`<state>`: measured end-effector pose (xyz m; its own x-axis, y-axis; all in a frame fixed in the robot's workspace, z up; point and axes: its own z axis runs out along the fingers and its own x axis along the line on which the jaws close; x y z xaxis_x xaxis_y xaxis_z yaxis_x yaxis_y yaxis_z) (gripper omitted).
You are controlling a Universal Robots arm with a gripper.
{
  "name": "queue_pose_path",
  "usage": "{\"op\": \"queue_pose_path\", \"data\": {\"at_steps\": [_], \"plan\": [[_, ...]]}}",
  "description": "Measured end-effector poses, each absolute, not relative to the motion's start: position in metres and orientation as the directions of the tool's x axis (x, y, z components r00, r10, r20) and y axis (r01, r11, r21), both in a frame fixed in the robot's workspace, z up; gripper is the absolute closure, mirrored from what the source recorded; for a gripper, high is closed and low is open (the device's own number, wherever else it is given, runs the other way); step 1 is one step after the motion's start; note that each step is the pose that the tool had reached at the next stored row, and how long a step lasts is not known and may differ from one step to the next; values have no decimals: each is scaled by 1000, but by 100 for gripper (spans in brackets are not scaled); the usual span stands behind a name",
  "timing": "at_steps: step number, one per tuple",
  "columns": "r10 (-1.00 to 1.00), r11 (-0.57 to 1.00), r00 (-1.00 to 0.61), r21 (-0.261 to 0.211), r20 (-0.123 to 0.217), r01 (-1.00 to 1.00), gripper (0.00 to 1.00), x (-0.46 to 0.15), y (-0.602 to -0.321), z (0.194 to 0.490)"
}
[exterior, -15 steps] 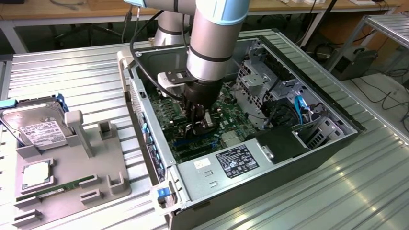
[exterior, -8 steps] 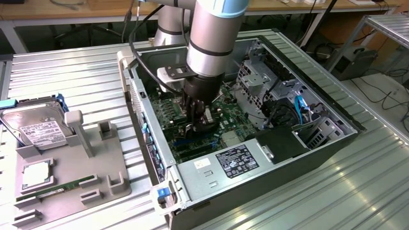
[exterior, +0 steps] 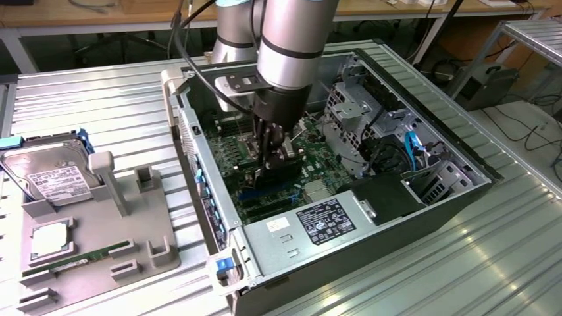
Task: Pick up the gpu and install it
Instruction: 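Insert the gpu into the slot, then press down on the gpu until it lock into place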
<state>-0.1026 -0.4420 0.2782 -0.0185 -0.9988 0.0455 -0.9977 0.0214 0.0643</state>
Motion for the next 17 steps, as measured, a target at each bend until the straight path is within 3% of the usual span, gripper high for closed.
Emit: {"op": "queue_pose_path", "data": {"at_steps": [17], "plan": [[-999, 2, 1, 64, 46, -998, 74, -103, -441, 282]]}}
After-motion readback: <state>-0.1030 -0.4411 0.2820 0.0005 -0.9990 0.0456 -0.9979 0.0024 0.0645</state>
